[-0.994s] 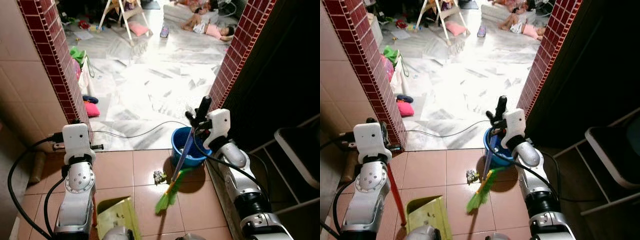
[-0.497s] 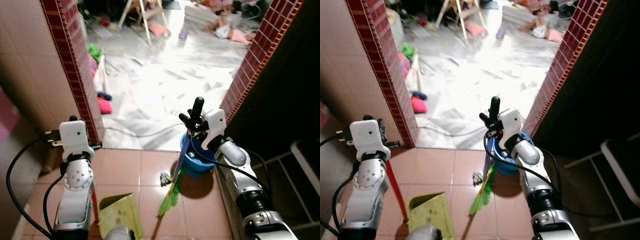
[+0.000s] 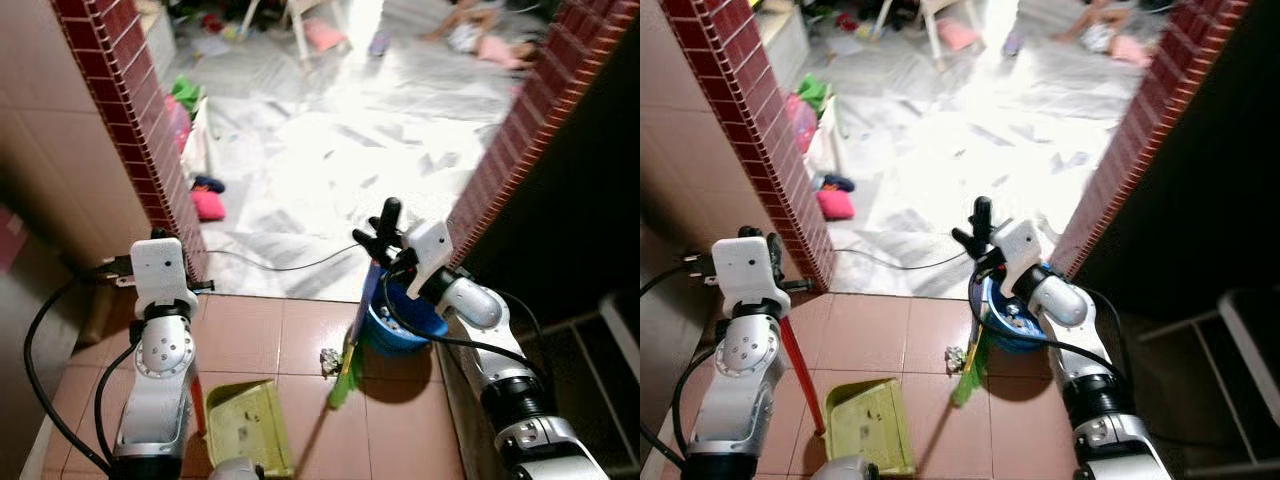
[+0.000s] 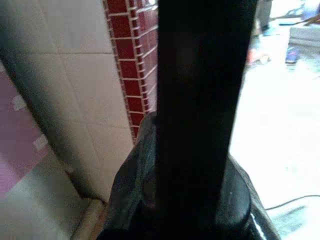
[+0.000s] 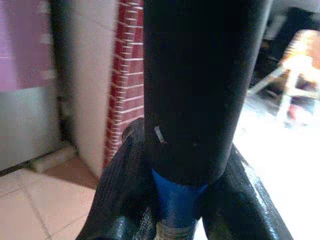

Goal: Sweep floor

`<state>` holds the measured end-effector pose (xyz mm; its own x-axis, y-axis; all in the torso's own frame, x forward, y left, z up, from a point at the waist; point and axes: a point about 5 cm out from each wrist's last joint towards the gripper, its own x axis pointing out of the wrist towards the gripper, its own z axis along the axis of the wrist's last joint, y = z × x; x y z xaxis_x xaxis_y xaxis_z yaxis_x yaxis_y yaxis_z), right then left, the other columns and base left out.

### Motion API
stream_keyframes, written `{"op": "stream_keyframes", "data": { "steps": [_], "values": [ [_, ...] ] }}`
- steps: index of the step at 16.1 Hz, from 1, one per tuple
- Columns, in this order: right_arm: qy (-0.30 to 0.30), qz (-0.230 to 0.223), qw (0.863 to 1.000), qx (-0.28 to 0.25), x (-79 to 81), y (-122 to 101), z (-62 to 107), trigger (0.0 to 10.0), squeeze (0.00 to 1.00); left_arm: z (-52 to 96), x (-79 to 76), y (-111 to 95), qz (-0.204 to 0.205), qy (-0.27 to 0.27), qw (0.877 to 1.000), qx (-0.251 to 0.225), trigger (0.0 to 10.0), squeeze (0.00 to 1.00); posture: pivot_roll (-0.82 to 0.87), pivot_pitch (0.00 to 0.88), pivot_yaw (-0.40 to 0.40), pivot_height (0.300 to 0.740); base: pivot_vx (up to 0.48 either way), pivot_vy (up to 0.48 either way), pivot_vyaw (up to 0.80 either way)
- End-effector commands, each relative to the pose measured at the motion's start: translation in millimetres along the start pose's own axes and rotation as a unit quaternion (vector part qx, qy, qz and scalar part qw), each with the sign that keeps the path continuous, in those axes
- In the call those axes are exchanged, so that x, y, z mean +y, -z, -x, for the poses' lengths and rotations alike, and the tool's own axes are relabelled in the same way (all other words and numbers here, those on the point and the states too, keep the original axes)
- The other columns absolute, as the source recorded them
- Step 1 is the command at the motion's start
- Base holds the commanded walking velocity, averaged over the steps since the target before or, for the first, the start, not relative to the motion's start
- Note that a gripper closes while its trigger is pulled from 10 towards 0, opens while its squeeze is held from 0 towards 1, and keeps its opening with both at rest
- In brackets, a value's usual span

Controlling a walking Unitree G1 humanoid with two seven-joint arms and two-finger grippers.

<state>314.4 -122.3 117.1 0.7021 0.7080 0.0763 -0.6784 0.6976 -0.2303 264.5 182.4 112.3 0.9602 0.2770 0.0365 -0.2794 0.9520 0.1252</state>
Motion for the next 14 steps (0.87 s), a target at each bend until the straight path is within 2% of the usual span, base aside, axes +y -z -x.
{"op": "stream_keyframes", "data": {
  "steps": [1, 2, 3, 4, 6, 7, 10, 14],
  "values": [
    [-0.015, 0.029, 0.999, -0.026, -4.5, -12.3, 1.1, 10.0, 0.0, -2.1, -4.9, -10.4, 0.001, 0.009, 1.0, -0.026, 10.0, 0.0, 0.05, 0.0, -0.043, 0.74, 0.442, 0.0, 0.0],
    [-0.022, 0.03, 0.999, -0.027, -3.2, -12.6, 1.0, 10.0, 0.0, -2.0, -5.0, -10.3, 0.002, 0.009, 1.0, -0.025, 10.0, 0.0, 0.05, 0.0, -0.043, 0.74, 0.442, 0.0, 0.0],
    [-0.071, 0.043, 0.996, -0.031, 6.7, -14.3, 0.4, 10.0, 0.0, -1.5, -6.3, -10.2, 0.007, 0.012, 1.0, -0.026, 10.0, 0.0, 0.05, 0.0, -0.043, 0.74, 0.454, 0.0, 0.0],
    [-0.084, 0.046, 0.995, -0.032, 9.4, -14.8, 0.3, 10.0, 0.0, -1.4, -6.6, -10.0, 0.006, 0.013, 1.0, -0.026, 10.0, 0.0, 0.05, 0.0, -0.043, 0.74, 0.435, 0.0, 0.0],
    [-0.158, 0.056, 0.986, -0.027, 25.3, -14.8, 0.8, 10.0, 0.0, -1.7, -8.9, -8.7, -0.001, 0.015, 1.0, -0.025, 10.0, 0.0, 0.05, 0.0, -0.042, 0.74, 0.0, 0.0, 0.0],
    [-0.172, 0.057, 0.983, -0.026, 28.1, -14.8, 0.6, 10.0, 0.0, -3.2, -9.2, -6.4, -0.008, 0.013, 1.0, -0.018, 10.0, 0.0, 0.05, 0.0, -0.041, 0.74, 0.0, 0.0, 0.0],
    [-0.173, 0.048, 0.983, -0.027, 26.6, -14.7, 1.9, 10.0, 0.0, -12.3, -11.0, 0.7, -0.036, 0.01, 0.999, -0.017, 10.0, 0.0, 0.04, 0.0, -0.05, 0.74, 0.0, 0.0, 0.0],
    [-0.175, 0.043, 0.983, -0.022, 24.5, -14.4, 8.6, 10.0, 0.0, -21.0, -19.2, -1.3, -0.045, 0.015, 0.998, -0.032, 10.0, 0.0, 0.02, 0.0, -0.05, 0.74, 0.0, 0.0, 0.0]
  ]
}}
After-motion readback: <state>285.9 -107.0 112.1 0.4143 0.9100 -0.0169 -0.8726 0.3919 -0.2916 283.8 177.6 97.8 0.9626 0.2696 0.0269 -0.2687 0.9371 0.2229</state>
